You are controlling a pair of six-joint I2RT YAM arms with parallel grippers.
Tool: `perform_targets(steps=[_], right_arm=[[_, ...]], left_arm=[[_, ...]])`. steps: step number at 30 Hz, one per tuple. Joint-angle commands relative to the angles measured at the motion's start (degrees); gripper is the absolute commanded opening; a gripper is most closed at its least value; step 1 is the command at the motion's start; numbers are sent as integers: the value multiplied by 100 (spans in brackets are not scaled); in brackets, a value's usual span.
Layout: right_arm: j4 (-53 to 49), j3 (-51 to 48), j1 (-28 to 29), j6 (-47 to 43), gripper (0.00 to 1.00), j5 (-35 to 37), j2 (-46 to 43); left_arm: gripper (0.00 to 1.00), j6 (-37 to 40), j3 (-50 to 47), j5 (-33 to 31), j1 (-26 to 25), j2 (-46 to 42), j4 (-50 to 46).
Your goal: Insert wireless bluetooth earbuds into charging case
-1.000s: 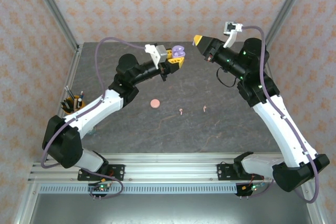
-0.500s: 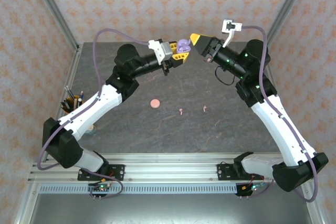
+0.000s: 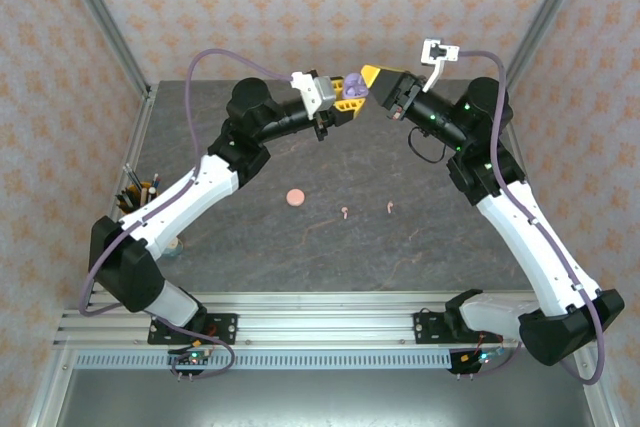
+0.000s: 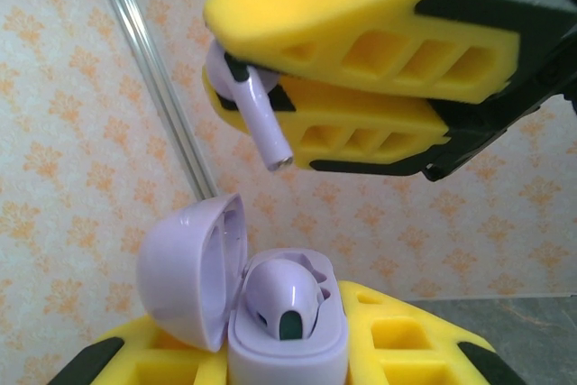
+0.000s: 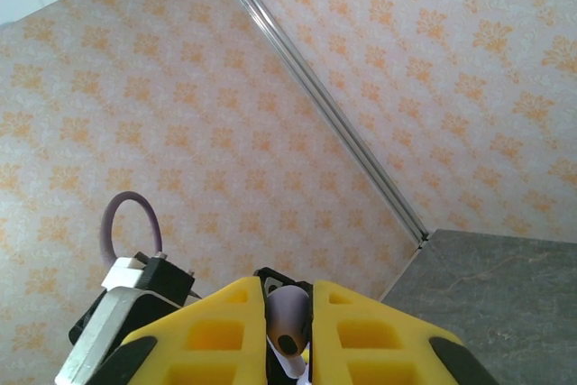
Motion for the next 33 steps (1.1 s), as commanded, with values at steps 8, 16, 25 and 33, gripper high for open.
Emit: perform_targets(steps=[8, 16, 25, 33], right_arm=[[190, -189, 19, -126, 14, -77, -209], [65, -259, 19, -222, 13, 46, -258], [-112, -285, 19, -349, 12, 187, -318], [-208, -338, 19, -431, 12, 279, -277]], left_arm=[[0, -189, 284, 21, -17, -8, 307], [0, -158, 280, 4, -10, -39, 265], [0, -146, 293, 3, -13, -60, 229], [0, -223, 302, 34, -14, -87, 308]])
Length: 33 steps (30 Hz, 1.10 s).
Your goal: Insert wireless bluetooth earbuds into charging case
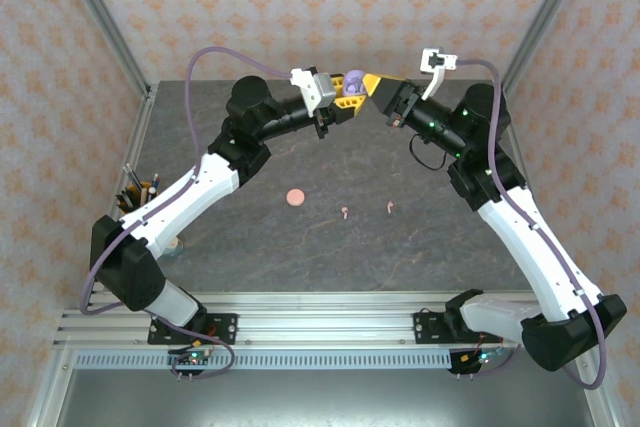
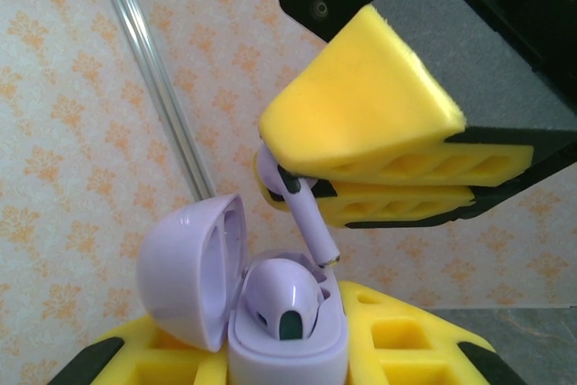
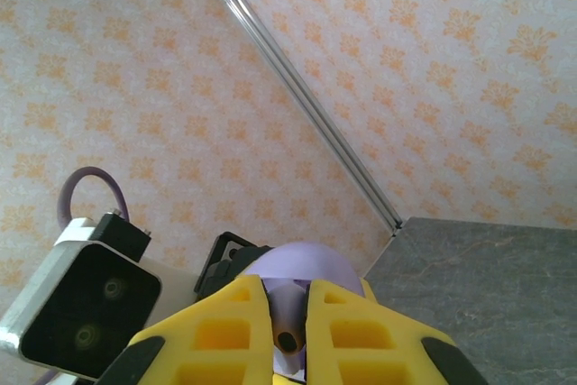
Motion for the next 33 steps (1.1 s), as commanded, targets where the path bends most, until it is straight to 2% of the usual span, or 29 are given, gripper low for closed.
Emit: perform_targets(steps=[1, 19, 33], right_arm=[[5, -55, 21, -154, 12, 89, -90], [327, -197, 26, 41, 12, 107, -20], [-339, 38, 105, -727, 12, -145, 27]], left_arm=[[0, -106, 197, 40, -17, -121, 282], [0, -310, 265, 67, -40, -51, 387], [0, -326, 371, -30, -59, 8, 194]])
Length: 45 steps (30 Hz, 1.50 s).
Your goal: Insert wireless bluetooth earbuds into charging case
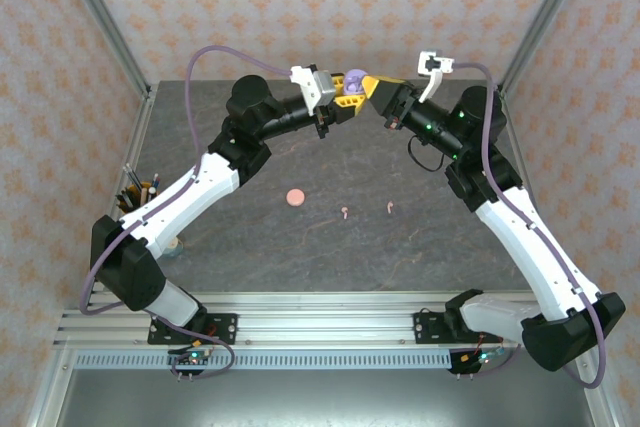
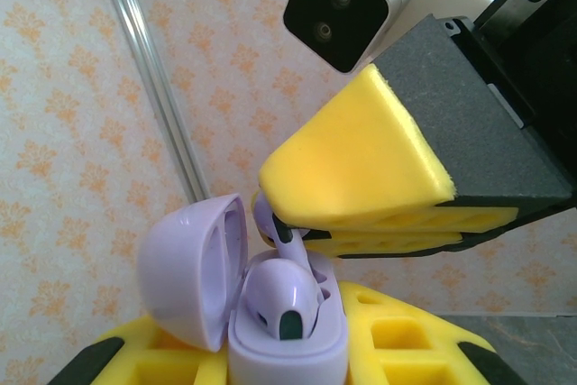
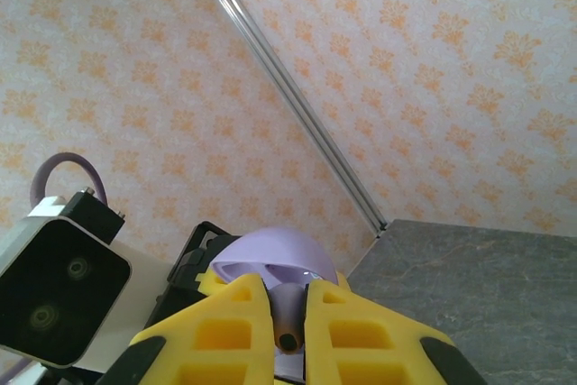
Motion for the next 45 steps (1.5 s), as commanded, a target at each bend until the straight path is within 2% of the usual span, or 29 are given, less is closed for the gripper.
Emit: perform_targets(steps=[1, 7, 10, 16, 24, 32, 36, 39, 42, 45], right_arm=[[-521, 227, 76, -503, 12, -237, 51], [-811, 313, 96, -705, 13, -328, 150], [-910, 358, 102, -727, 16, -315, 177], [-1052, 477, 96, -599, 38, 78, 177], [-1081, 637, 83, -322, 60, 420, 159], [-977, 812, -88, 137, 78, 630, -8], [-1342, 1096, -107, 142, 80, 755, -138], [-2033, 1459, -131, 10, 79, 1004, -10], [-2923, 1969, -159, -72, 73, 1143, 416], [-3789, 2488, -159, -138, 60, 1106, 940]], left_arm=[[0, -91, 282, -30, -44, 6, 257], [0, -146, 248, -49, -42, 16, 251], [0, -178, 239, -56, -41, 29, 233], [0, -312, 215, -65, -55, 95, 290], [0, -446, 163, -65, -52, 144, 373], [0, -648, -160, -177, -51, 122, 653], [0, -706, -436, -277, -49, 72, 698], [0, -685, -739, -374, -49, -4, 784], [0, -626, -1046, -416, -52, -75, 820], [0, -571, -1341, -399, -49, -132, 803]])
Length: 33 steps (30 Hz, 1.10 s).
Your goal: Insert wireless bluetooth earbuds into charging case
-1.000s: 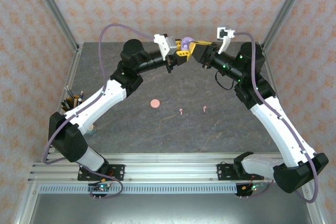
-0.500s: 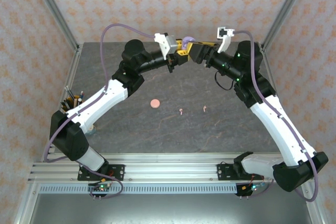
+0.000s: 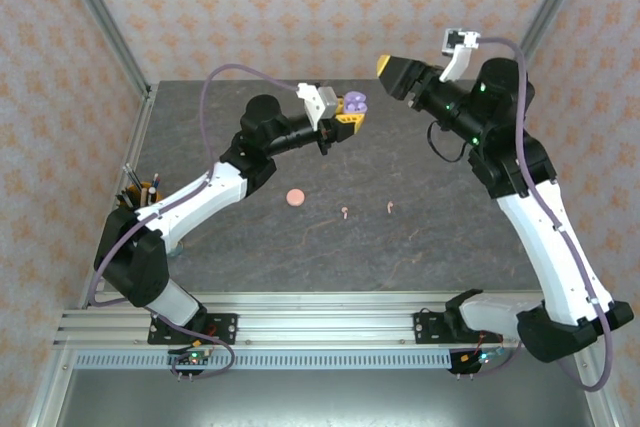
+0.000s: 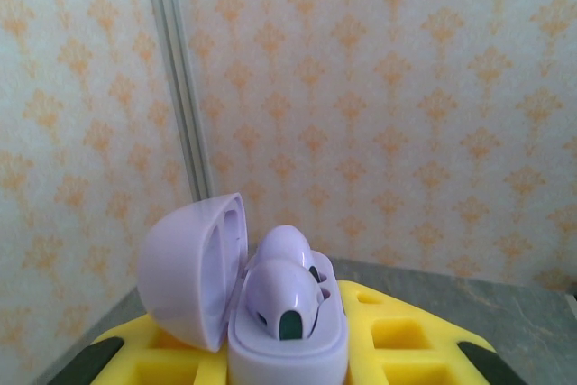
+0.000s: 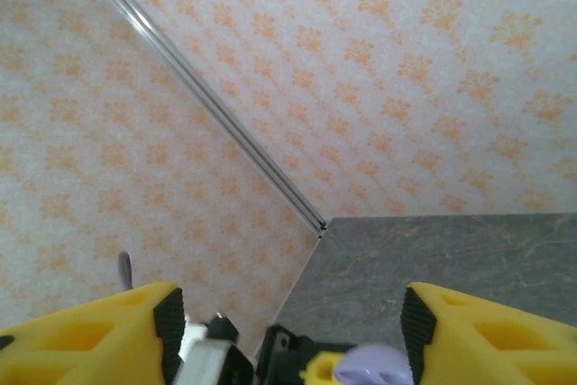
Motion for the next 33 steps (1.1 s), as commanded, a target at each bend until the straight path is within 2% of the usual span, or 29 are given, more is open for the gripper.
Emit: perform_targets(steps=[1, 6, 9, 15, 21, 31, 33], right_arm=[[-1444, 491, -24, -99, 54, 118, 662], [-2299, 976, -18, -79, 25, -14, 1482], [-2612, 1159, -23, -99, 16, -108, 1909], [-2800, 1343, -28, -131, 12, -252, 2476], [-2929, 1475, -32, -192, 9, -876, 2754], [-2911, 358, -15, -185, 7, -1249, 1765], [-2895, 47, -10, -139, 7, -1085, 1461]], left_arm=[[0, 80, -276, -58, -36, -283, 280], [0, 138, -568, 48, -38, -293, 154], [0, 168, -676, 94, -36, -308, 116], [0, 310, -754, 223, -49, -336, -82], [0, 314, -747, 191, -56, -280, -151], [0, 87, -398, -14, -59, 142, -66], [0, 64, -275, -40, -45, 253, -108]])
